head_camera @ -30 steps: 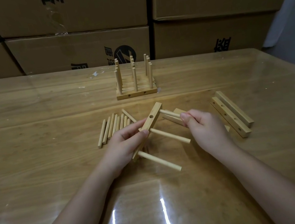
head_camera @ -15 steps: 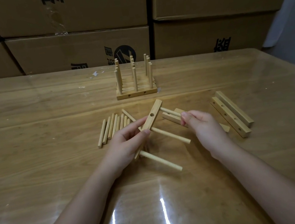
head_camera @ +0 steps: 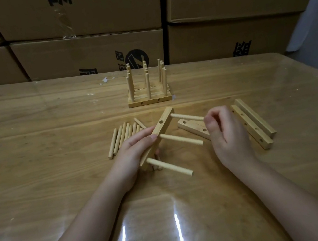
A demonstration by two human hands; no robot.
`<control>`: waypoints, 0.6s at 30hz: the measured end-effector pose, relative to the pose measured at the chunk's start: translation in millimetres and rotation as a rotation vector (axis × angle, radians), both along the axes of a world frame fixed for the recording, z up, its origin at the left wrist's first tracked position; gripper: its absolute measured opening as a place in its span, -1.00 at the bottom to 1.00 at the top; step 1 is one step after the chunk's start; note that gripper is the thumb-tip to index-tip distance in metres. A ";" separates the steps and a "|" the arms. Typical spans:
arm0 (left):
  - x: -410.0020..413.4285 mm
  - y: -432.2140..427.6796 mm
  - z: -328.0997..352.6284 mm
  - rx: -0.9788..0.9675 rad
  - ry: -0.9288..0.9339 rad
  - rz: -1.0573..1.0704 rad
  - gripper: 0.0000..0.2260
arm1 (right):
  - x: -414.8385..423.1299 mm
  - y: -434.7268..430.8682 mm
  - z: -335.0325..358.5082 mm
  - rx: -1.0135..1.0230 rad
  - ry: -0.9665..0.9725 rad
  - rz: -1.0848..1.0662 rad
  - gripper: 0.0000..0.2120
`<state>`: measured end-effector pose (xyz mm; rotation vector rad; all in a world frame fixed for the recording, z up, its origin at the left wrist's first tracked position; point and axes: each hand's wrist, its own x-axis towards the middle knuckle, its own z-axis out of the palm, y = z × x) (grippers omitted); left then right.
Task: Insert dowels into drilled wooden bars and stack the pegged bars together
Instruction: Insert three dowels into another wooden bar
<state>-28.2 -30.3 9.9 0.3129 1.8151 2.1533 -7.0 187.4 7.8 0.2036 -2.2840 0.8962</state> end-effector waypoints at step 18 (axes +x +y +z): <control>-4.9 1.9 -3.2 0.138 -0.088 0.087 -0.69 | 4.8 -9.1 3.4 0.390 0.166 0.116 -0.66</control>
